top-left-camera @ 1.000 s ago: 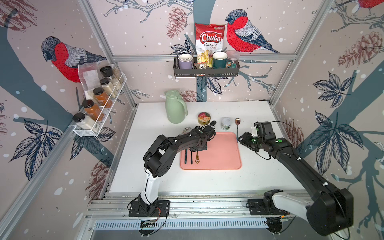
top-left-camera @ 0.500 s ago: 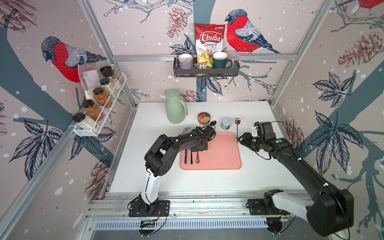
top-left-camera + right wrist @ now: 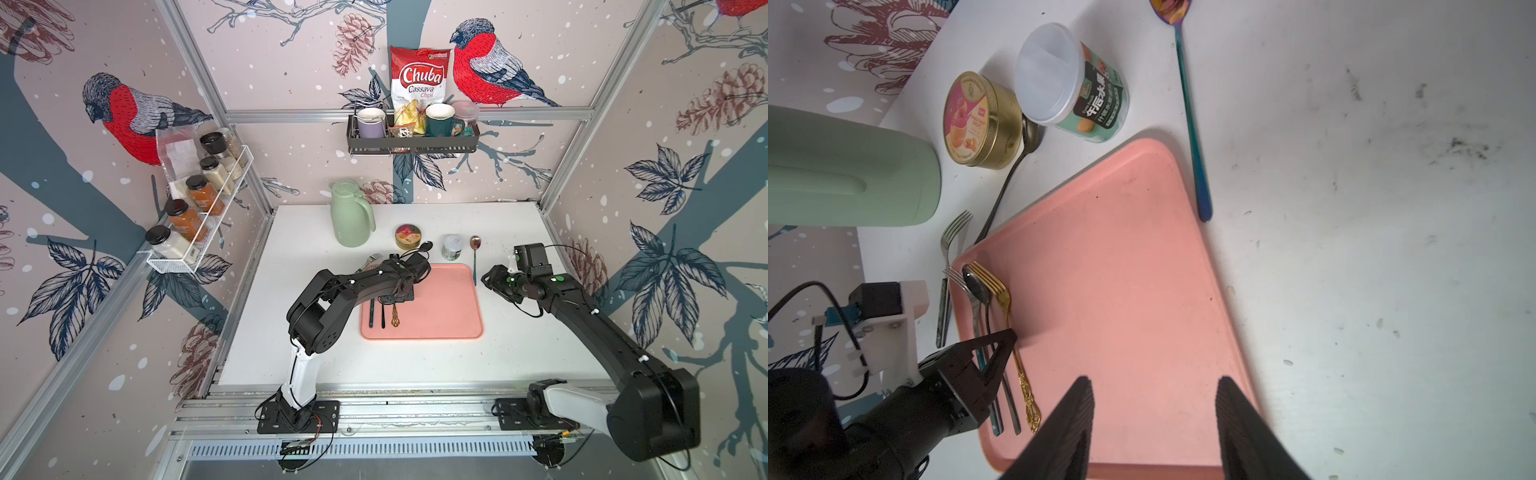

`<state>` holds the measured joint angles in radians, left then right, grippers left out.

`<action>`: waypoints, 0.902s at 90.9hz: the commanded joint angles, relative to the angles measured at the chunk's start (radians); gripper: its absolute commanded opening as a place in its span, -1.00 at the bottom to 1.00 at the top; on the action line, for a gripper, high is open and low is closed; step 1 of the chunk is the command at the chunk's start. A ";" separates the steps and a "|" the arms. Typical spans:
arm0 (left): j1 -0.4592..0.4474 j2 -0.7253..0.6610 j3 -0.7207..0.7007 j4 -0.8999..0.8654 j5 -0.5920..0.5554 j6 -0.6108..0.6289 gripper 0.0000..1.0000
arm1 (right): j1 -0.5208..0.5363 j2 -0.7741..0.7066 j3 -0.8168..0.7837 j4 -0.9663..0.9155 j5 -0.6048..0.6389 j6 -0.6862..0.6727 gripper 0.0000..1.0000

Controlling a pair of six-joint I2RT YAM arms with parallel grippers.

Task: Set the spoon and fork side by side
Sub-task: Place the fork on the tray, then pick up the spoon from the center of the board.

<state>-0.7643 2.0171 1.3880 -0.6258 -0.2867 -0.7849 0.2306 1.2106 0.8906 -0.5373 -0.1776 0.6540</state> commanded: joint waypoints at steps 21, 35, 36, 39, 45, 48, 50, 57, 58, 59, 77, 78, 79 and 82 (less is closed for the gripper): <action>-0.031 -0.134 0.059 -0.136 -0.107 0.083 -0.50 | -0.014 0.175 0.158 -0.080 0.137 -0.069 -0.08; -0.045 -0.214 0.056 -0.163 -0.118 0.122 -0.45 | -0.014 0.247 0.226 -0.107 0.182 -0.083 -0.13; -0.046 -0.222 0.054 -0.162 -0.116 0.125 -0.45 | -0.014 0.253 0.230 -0.108 0.183 -0.085 -0.13; -0.048 -0.247 0.045 -0.154 -0.114 0.135 -0.45 | -0.014 0.273 0.245 -0.112 0.190 -0.091 -0.13; -0.054 -0.295 0.024 -0.141 -0.107 0.164 -0.43 | -0.019 0.315 0.279 -0.124 0.200 -0.098 -0.13; -0.055 -0.324 0.012 -0.133 -0.099 0.178 -0.43 | -0.021 0.336 0.297 -0.131 0.203 -0.102 -0.13; -0.055 -0.342 0.001 -0.128 -0.090 0.189 -0.43 | -0.022 0.354 0.309 -0.134 0.206 -0.106 -0.12; -0.055 -0.405 -0.045 -0.091 -0.048 0.232 -0.42 | -0.024 0.404 0.348 -0.150 0.226 -0.111 -0.10; -0.055 -0.417 -0.053 -0.082 -0.040 0.236 -0.42 | -0.025 0.412 0.353 -0.152 0.228 -0.112 -0.10; -0.055 -0.428 -0.062 -0.076 -0.034 0.240 -0.42 | -0.027 0.420 0.359 -0.153 0.229 -0.113 -0.10; -0.055 -0.606 -0.184 -0.005 0.042 0.326 -0.32 | -0.058 0.536 0.437 -0.157 0.214 -0.124 -0.09; -0.055 -0.614 -0.190 -0.003 0.044 0.330 -0.32 | -0.062 0.542 0.441 -0.158 0.211 -0.126 -0.09; -0.055 -0.624 -0.196 -0.001 0.046 0.333 -0.32 | -0.063 0.549 0.445 -0.157 0.207 -0.127 -0.08; -0.055 -0.649 -0.215 0.002 0.047 0.340 -0.31 | -0.071 0.564 0.457 -0.156 0.197 -0.130 -0.08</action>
<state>-0.8181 1.4403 1.2194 -0.6762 -0.2832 -0.5148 0.1734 1.7359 1.3132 -0.6682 0.0242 0.5461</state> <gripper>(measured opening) 0.342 0.457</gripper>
